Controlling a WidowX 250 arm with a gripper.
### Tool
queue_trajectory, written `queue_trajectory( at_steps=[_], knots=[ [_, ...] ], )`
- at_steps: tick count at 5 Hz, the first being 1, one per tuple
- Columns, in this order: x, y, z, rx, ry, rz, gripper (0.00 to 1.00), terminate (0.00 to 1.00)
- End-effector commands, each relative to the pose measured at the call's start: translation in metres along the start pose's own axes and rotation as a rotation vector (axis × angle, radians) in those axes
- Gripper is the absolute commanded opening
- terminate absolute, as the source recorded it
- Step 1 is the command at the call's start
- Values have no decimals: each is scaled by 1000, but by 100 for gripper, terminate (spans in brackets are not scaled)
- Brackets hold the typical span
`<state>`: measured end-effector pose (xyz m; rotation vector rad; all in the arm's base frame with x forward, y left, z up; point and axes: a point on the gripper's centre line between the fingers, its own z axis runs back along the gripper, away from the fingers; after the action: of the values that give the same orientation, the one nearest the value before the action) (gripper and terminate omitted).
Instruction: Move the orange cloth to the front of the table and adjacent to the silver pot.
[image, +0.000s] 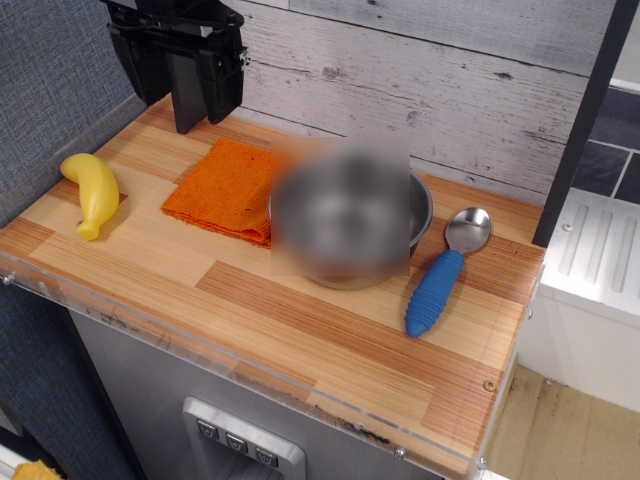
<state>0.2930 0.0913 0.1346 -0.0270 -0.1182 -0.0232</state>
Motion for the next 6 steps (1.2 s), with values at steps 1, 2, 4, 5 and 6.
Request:
queue_trajectory(
  at_steps=[1, 2, 4, 5, 6],
  knots=[
    [0, 0, 0, 0, 0, 0, 100, 0],
    [9, 10, -14, 23, -12, 7, 100, 0],
    [34, 18, -64, 105, 17, 6, 100, 0],
    [45, 25, -85, 134, 29, -2, 100, 0],
    [53, 30, -94, 139, 6, 5, 100, 0]
  ],
)
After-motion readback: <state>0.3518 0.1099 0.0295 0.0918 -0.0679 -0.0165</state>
